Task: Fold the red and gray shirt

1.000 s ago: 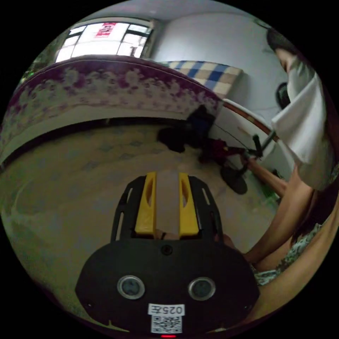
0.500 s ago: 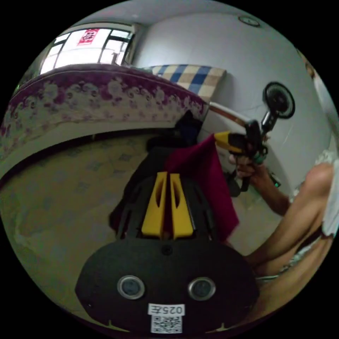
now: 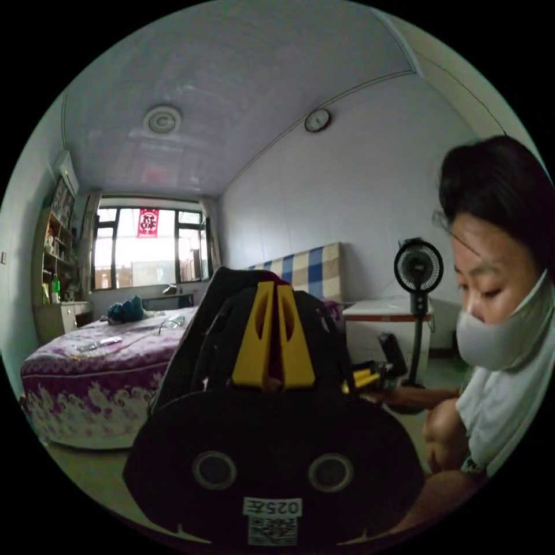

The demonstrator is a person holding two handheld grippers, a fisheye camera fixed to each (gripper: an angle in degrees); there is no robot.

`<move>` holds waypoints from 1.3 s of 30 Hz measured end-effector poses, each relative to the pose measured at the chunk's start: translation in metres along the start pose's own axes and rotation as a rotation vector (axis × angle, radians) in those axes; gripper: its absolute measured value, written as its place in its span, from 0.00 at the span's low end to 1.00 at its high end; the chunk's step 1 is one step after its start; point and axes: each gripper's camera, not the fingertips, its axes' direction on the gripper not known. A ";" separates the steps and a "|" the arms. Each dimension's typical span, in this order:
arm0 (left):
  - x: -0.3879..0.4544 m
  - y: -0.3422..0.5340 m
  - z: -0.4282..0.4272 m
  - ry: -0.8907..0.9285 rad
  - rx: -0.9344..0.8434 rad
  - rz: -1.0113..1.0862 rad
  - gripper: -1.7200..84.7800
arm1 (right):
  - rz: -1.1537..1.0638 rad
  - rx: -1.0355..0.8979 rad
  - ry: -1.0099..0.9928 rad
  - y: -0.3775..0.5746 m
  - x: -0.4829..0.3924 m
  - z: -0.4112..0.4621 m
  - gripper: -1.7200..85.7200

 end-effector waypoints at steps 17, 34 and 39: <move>-0.011 0.013 -0.202 -0.223 0.002 -0.069 0.01 | 0.153 -0.127 -0.523 -0.009 0.084 0.145 0.01; 0.025 0.406 -0.267 0.088 -0.540 -0.381 0.00 | 0.087 -0.266 0.082 0.080 0.167 -0.020 0.02; 0.089 0.673 -0.289 0.399 -0.794 -1.054 0.01 | 0.415 -0.597 0.058 0.264 0.201 0.014 0.07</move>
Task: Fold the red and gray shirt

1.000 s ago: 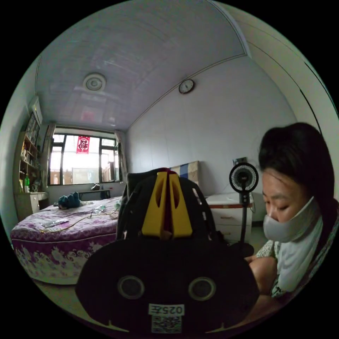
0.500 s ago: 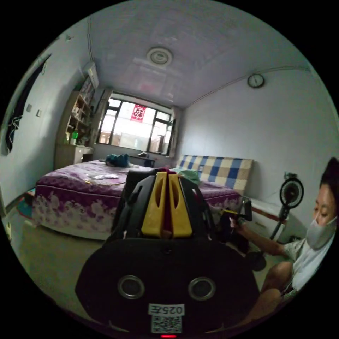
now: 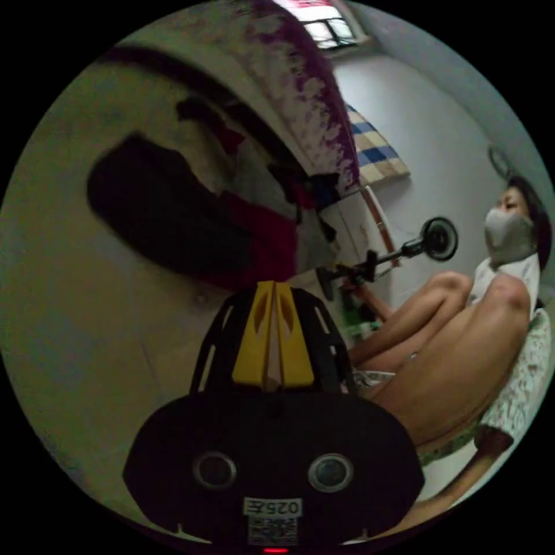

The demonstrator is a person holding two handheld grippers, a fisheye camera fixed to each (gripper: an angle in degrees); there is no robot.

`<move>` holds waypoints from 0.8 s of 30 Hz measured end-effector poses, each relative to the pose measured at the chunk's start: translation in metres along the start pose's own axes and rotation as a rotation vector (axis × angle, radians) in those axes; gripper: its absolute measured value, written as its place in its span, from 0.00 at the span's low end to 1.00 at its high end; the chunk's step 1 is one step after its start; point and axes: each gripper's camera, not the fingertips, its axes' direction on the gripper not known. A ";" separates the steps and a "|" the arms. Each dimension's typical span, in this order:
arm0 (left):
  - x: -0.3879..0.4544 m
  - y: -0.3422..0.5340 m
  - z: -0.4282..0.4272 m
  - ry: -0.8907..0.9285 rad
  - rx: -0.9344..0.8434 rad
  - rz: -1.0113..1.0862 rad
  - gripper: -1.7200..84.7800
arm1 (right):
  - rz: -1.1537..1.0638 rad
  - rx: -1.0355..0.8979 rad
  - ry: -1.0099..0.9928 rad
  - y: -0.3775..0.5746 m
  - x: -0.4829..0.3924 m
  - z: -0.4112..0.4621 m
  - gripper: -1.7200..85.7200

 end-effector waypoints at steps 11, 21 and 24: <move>0.078 -0.003 0.058 -0.462 -0.157 0.429 0.09 | 0.085 0.050 0.096 -0.014 0.060 0.016 0.16; 0.067 -0.117 0.288 -0.107 -0.445 0.544 0.12 | 0.184 0.309 -0.297 -0.062 0.172 -0.031 0.21; 0.054 -0.131 0.330 -0.068 -0.434 0.412 0.13 | 0.244 0.235 0.113 -0.062 0.213 -0.010 0.19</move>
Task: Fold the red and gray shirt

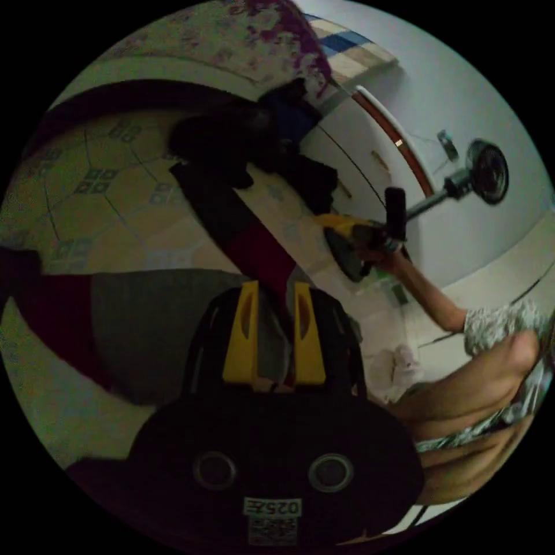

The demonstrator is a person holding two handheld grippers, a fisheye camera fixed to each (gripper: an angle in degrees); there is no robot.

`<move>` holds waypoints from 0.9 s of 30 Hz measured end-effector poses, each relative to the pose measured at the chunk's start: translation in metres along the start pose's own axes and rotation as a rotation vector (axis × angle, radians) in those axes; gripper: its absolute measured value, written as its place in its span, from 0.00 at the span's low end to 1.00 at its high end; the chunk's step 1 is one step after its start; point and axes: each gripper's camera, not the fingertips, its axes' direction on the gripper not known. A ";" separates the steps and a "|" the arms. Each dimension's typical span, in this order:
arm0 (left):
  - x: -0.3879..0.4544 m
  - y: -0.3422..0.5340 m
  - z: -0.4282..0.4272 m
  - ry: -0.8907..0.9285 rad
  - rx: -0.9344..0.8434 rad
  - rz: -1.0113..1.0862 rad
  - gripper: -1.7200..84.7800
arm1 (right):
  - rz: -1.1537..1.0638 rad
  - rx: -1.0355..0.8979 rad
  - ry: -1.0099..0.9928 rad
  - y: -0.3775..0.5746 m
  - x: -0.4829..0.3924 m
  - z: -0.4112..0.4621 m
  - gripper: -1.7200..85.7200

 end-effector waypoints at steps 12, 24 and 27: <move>0.048 0.085 0.001 -0.006 0.057 -0.158 0.19 | -0.130 -0.133 -0.482 -0.014 -0.052 0.089 0.02; 0.108 0.421 -0.215 0.134 0.727 -0.723 0.01 | -0.784 -0.462 -0.823 0.114 -0.374 0.116 0.13; 0.124 0.534 -0.249 -0.066 0.766 -1.019 0.01 | -0.763 -0.457 -0.819 0.144 -0.363 0.118 0.15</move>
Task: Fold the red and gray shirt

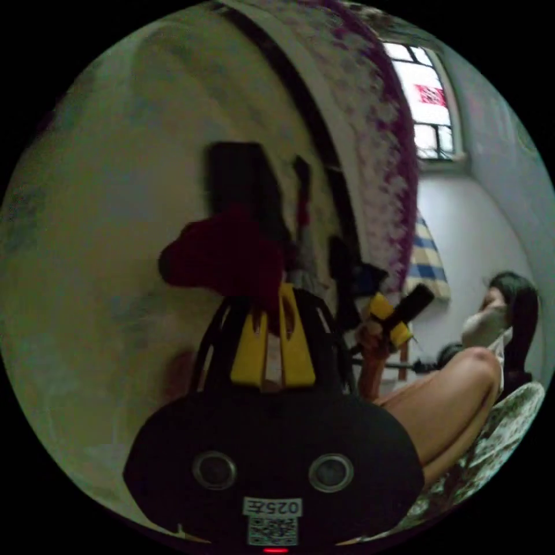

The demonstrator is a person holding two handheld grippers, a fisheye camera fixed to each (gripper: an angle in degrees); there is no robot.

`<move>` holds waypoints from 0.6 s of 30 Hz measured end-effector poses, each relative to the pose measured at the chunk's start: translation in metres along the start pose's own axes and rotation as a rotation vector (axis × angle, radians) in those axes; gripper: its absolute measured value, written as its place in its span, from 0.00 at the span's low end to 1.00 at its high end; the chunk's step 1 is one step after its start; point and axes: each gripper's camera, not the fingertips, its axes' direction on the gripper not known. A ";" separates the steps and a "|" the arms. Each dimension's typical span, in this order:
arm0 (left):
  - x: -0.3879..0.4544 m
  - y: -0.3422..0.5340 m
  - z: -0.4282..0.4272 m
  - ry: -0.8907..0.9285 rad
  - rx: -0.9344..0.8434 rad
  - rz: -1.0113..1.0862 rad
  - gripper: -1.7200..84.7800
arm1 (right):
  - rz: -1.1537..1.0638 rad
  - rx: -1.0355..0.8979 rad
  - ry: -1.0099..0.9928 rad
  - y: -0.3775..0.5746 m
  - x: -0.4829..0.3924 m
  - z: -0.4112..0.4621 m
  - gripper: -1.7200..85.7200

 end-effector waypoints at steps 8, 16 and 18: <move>-0.027 0.045 -0.043 -0.052 -0.319 0.016 0.07 | 0.417 0.063 0.322 0.120 0.033 -0.071 0.15; 0.167 -0.004 -0.015 0.055 -0.593 0.715 0.11 | 0.102 -0.177 0.716 0.071 0.077 -0.064 0.16; 0.195 -0.029 -0.007 -0.083 -0.495 0.864 0.12 | 0.088 -0.330 0.715 0.055 0.103 -0.045 0.14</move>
